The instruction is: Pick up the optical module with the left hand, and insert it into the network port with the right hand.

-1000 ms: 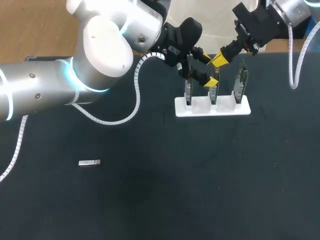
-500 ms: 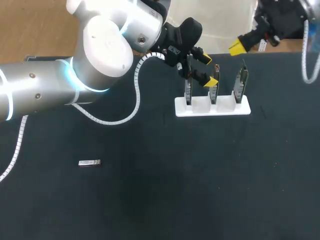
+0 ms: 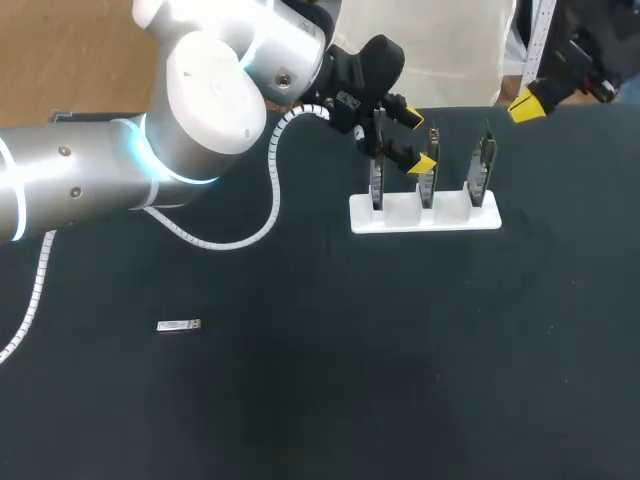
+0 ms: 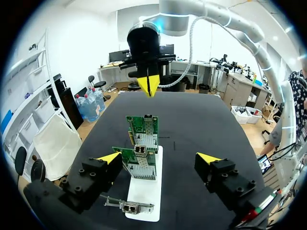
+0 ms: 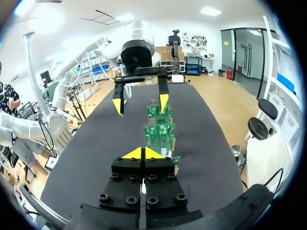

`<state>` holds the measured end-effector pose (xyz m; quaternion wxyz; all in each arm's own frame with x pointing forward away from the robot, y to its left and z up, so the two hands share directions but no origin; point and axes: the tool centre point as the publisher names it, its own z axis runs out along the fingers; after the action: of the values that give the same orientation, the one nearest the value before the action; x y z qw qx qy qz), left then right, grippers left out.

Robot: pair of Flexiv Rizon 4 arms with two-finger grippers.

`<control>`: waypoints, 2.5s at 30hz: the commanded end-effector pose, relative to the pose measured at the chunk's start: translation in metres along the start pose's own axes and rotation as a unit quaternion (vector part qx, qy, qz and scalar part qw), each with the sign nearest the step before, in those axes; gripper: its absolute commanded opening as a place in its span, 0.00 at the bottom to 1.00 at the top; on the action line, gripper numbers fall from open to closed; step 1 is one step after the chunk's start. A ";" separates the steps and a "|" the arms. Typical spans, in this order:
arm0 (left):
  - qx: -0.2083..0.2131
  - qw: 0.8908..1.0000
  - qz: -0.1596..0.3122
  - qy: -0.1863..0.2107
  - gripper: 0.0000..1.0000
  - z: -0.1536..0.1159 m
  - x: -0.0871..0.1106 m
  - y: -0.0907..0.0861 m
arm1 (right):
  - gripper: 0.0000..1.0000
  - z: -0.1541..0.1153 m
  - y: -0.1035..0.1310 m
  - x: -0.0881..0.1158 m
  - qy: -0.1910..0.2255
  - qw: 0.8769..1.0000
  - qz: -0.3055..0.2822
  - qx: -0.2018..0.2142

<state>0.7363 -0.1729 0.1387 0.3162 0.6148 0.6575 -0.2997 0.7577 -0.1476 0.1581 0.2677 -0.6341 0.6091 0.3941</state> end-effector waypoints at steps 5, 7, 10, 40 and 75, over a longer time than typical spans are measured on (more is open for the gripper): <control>0.001 1.000 -0.001 0.003 1.00 0.001 -0.001 0.001 | 0.00 -0.004 0.003 0.010 0.000 1.000 0.001 0.002; 0.001 1.000 -0.001 0.003 1.00 0.001 -0.001 0.001 | 0.00 -0.005 0.004 0.010 0.001 1.000 0.001 0.002; 0.001 1.000 -0.001 0.003 1.00 0.001 -0.001 0.001 | 0.00 -0.006 0.004 0.011 0.000 1.000 0.001 0.003; 0.001 1.000 -0.001 0.003 1.00 0.001 -0.001 0.001 | 1.00 -0.001 0.008 0.010 -0.001 1.000 0.009 0.008; -0.245 0.946 0.086 0.196 1.00 -0.140 -0.022 -0.018 | 1.00 -0.001 0.008 0.010 -0.001 1.000 0.009 0.008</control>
<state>0.7413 -0.1073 0.2170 0.3626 0.6405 0.6733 -0.0699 0.7518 -0.1550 0.1522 0.2673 -0.6264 0.6174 0.3937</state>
